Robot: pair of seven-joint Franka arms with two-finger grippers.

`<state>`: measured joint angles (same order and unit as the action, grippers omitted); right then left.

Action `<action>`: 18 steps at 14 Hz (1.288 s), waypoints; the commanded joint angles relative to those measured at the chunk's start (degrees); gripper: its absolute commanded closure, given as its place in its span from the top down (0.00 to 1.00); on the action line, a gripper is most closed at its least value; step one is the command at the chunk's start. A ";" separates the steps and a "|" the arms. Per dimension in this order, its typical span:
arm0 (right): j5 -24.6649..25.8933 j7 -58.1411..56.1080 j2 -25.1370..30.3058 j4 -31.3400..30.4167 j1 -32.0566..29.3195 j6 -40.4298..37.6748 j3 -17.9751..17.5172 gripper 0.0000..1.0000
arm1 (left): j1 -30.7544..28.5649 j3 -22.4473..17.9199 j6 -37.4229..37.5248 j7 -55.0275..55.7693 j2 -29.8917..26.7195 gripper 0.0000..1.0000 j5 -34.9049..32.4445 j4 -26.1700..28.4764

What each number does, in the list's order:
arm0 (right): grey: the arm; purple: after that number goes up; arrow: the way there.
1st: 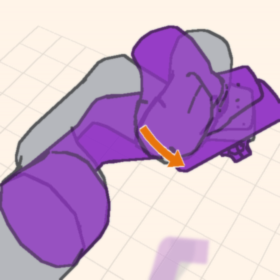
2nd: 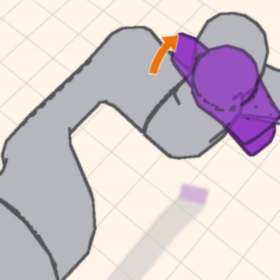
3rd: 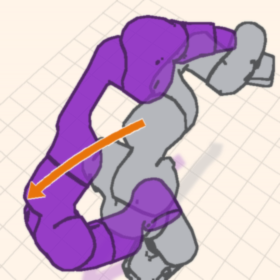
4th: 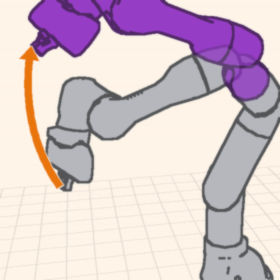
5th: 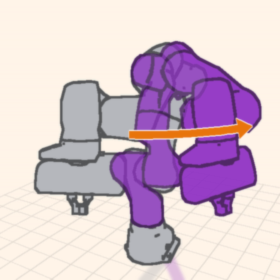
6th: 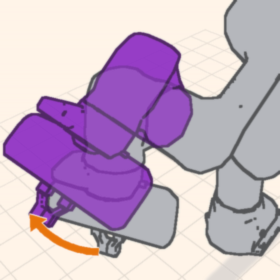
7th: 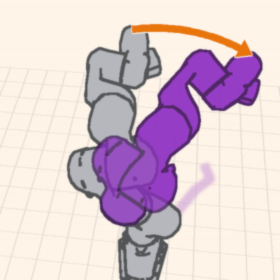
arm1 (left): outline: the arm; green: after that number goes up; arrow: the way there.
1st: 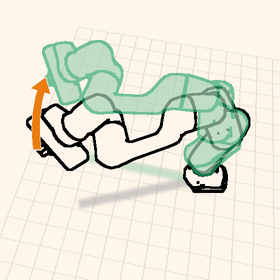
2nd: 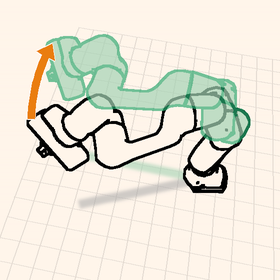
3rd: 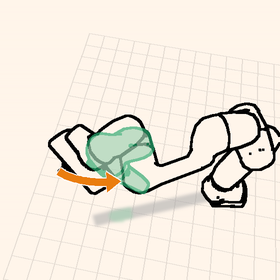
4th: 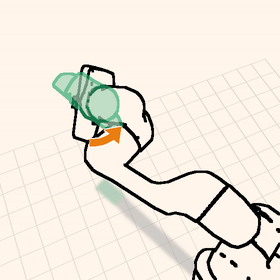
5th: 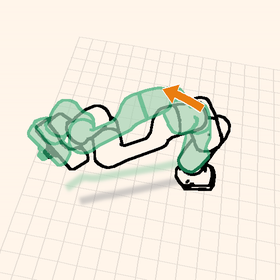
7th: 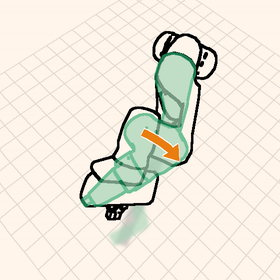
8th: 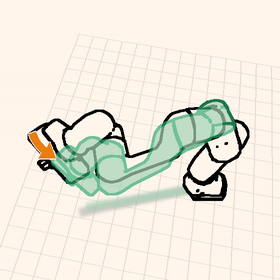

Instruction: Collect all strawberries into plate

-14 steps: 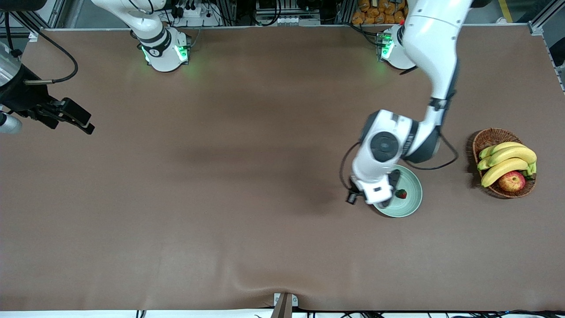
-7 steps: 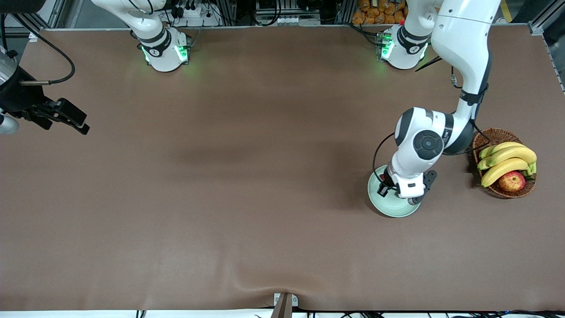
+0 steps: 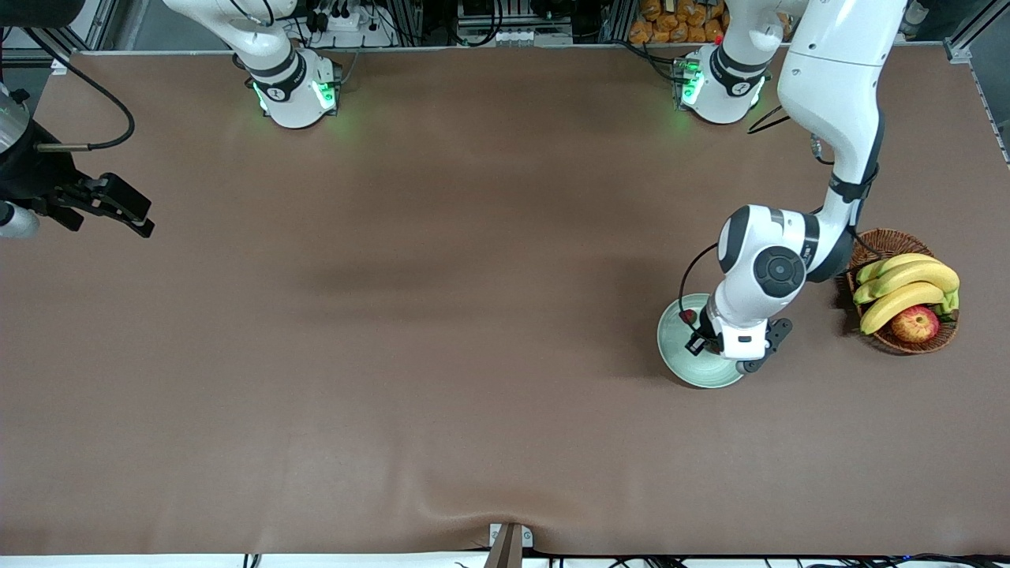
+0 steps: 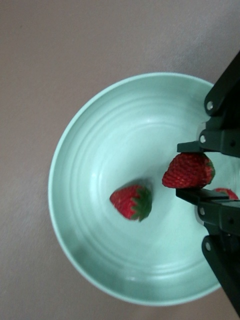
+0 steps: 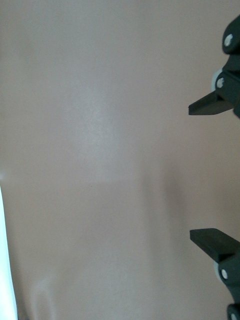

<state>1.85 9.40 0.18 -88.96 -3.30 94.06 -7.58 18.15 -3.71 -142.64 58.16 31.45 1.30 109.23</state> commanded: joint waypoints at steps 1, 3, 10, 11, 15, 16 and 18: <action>1.22 -1.66 -0.62 1.51 -0.48 -1.08 -0.42 1.00 | 0.57 0.19 -0.27 -0.24 2.21 0.70 -1.12 -3.05; 1.22 -1.58 -0.62 1.51 -0.48 -1.08 -0.42 1.00 | 0.57 0.28 -0.18 -2.25 1.60 1.00 -1.21 -2.62; 1.22 -1.32 -0.62 1.42 -0.48 -2.12 -0.42 1.00 | -0.66 0.02 13.76 -15.41 -10.86 1.00 -1.21 -2.18; 1.22 -1.23 -0.62 1.42 -0.48 -2.22 -0.42 1.00 | -1.00 -0.07 16.66 -17.44 -13.41 1.00 -1.21 -2.18; 1.22 -0.96 -0.62 1.42 -0.13 -2.39 -0.42 1.00 | -2.15 0.02 26.34 -25.52 -23.08 1.00 -1.30 -2.27; 1.22 -0.87 -0.62 1.42 -0.13 -2.39 -0.33 1.00 | -2.59 0.10 28.80 -28.42 -25.28 1.00 -1.30 -2.27; 1.22 -0.87 -0.62 1.42 -0.04 -2.39 -0.33 1.00 | -3.29 0.02 33.37 -33.96 -29.50 1.00 -1.21 -2.27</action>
<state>2.16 8.52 0.11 -88.92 -3.29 92.70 -7.65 15.70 -3.99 -112.80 28.71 6.61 1.24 105.34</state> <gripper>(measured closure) 0.000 0.000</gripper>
